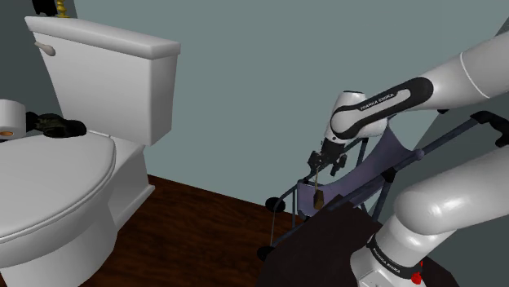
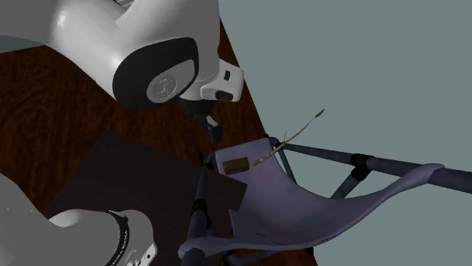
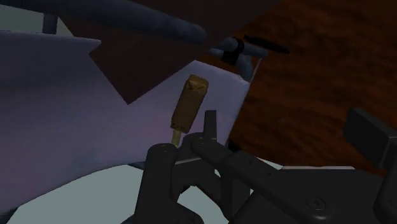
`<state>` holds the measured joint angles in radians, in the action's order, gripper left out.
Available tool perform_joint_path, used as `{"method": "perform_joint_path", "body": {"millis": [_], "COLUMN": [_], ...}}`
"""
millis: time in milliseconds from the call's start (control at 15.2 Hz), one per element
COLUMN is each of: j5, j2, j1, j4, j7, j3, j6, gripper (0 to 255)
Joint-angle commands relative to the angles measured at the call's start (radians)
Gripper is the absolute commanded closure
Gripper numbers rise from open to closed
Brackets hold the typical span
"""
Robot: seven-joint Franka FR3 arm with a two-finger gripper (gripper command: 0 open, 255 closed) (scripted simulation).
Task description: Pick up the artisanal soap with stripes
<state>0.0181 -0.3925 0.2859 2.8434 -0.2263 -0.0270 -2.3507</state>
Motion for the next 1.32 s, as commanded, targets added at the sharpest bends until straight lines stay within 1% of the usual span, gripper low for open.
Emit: {"method": "perform_joint_path", "body": {"millis": [0,462,660,792,858,1254], "j5": [-0.008,-0.061,-0.085,-0.086,-0.082,-0.069], "j2": [0.075,0.383,0.525,0.621,0.627,0.755], "j1": [0.024,0.114,0.138,0.148,0.146,0.163], "j4": [0.015,0.007,-0.017,-0.040,-0.042,-0.076], "j7": [-0.042,-0.182,-0.246,-0.278,-0.278,-0.272], "j3": [-0.001,-0.032,-0.062,-0.084,-0.087,-0.066], "j6": [-0.102,-0.437,-0.569,-0.650,-0.656,-0.749], "gripper": [0,0,0,0,0,0]}}
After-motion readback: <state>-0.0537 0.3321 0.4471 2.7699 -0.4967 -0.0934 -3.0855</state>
